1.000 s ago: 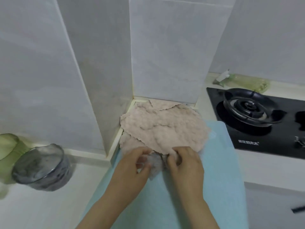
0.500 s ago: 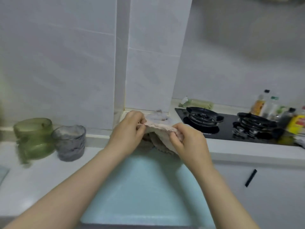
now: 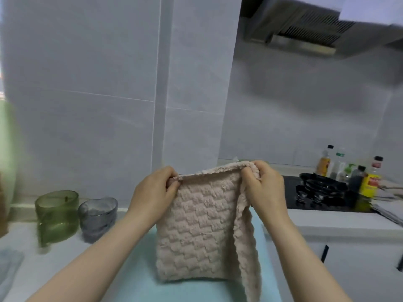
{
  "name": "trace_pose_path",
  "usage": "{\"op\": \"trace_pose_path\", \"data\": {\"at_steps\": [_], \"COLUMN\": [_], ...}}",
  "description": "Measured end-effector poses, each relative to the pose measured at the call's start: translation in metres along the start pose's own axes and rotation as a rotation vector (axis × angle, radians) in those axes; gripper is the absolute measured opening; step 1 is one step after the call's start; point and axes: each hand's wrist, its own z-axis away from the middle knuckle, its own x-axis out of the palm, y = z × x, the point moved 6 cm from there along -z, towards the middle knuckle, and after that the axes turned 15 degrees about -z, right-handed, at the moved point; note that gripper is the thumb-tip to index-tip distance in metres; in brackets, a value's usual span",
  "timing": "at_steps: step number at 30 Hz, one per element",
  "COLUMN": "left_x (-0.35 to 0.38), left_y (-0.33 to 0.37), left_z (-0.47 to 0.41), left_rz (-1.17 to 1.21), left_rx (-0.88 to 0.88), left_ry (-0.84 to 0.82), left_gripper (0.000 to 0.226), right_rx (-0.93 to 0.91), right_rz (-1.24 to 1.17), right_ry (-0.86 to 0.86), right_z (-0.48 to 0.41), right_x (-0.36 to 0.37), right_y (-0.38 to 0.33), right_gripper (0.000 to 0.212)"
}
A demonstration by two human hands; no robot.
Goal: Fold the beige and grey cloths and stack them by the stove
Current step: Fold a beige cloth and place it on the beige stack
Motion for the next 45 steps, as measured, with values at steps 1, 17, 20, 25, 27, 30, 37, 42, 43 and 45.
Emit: {"op": "trace_pose_path", "data": {"at_steps": [1,17,20,25,27,30,37,42,43,45], "left_x": [0.003,0.135,0.167,0.188,0.188,0.187,0.188,0.184,0.184,0.186], "left_y": [-0.002,-0.044,-0.045,-0.023,-0.025,-0.029,-0.014,0.001,0.002,0.002], "left_z": [-0.007,-0.095,-0.099,-0.11,-0.116,-0.117,-0.117,-0.115,-0.114,-0.116], "left_rz": [0.017,0.424,0.766,1.247,1.258,1.23,1.482,1.612,1.63,1.664], "left_rx": [-0.023,-0.372,-0.511,-0.615,-0.611,-0.651,-0.642,-0.593,-0.59,-0.602], "left_ry": [0.015,-0.071,-0.242,-0.363,-0.33,-0.294,-0.391,-0.483,-0.504,-0.499], "left_gripper": [0.011,0.048,0.032,0.02,0.026,0.028,0.028,0.017,0.021,0.022], "right_rx": [0.014,0.234,0.305,0.33,0.339,0.399,0.437,0.519,0.525,0.504], "right_rz": [-0.008,-0.215,-0.296,-0.454,-0.491,-0.555,-0.758,-0.967,-0.992,-0.971], "right_ry": [0.006,0.027,0.039,0.028,-0.009,-0.084,-0.375,-0.522,-0.549,-0.566], "right_z": [-0.008,-0.087,-0.097,-0.112,-0.112,-0.111,-0.1,-0.101,-0.101,-0.101], "right_x": [0.003,0.081,0.087,0.098,0.103,0.11,0.14,0.139,0.137,0.133], "right_y": [0.006,0.145,0.161,0.17,0.17,0.17,0.152,0.154,0.154,0.156], "right_gripper": [0.028,0.024,0.033,0.043,0.046,0.028,0.019,0.035,0.038,0.038]}}
